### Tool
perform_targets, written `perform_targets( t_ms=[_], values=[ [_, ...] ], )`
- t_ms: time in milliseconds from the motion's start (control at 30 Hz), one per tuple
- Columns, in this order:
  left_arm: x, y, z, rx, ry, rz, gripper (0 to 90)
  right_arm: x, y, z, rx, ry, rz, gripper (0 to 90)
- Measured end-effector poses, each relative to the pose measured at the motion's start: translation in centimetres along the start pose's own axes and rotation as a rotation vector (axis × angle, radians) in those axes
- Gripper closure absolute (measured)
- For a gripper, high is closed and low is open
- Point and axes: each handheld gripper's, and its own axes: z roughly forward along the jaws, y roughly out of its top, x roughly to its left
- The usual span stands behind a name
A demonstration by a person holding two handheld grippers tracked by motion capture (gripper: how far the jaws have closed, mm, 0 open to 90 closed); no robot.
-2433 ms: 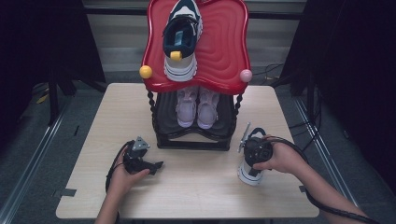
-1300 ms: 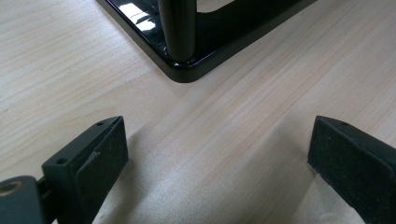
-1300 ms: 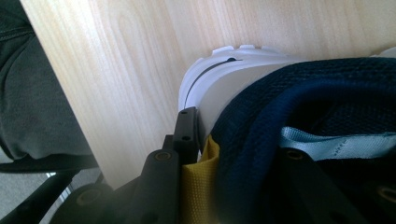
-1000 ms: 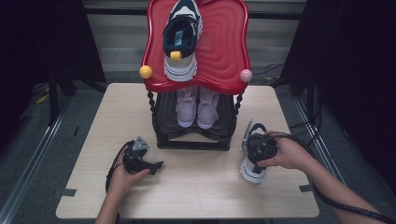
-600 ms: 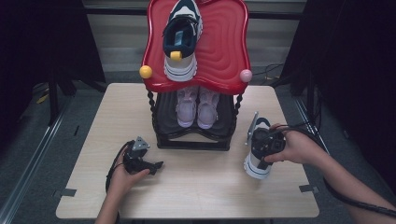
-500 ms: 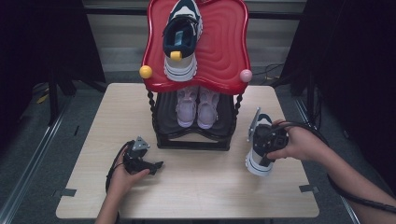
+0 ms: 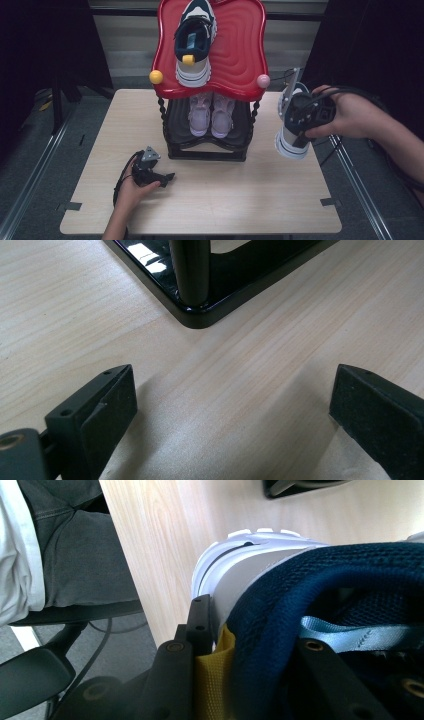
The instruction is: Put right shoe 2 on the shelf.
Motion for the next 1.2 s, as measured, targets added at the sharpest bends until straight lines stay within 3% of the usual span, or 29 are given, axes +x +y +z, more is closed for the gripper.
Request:
perform_targets(
  t_ms=[133, 600, 967, 1200],
  values=[
    [0.0, 0.0, 0.0, -0.007, 0.002, -0.006, 4.5, 0.2, 0.5, -3.1, -0.015, -0.025, 0.002, 71.8],
    [0.0, 0.0, 0.0, -0.007, 0.002, -0.007, 4.5, 0.1, 2.6, -10.3, -0.023, -0.157, -0.022, 72.4],
    [-0.1, 0.0, 0.1, -0.013, 0.004, -0.010, 4.5, 0.6, 5.8, -14.4, -0.025, -0.240, -0.054, 72.3],
    [-0.1, 0.0, 0.1, -0.013, 0.004, -0.010, 4.4, 0.6, 8.8, -15.4, -0.048, -0.296, -0.091, 72.3]
  ],
)
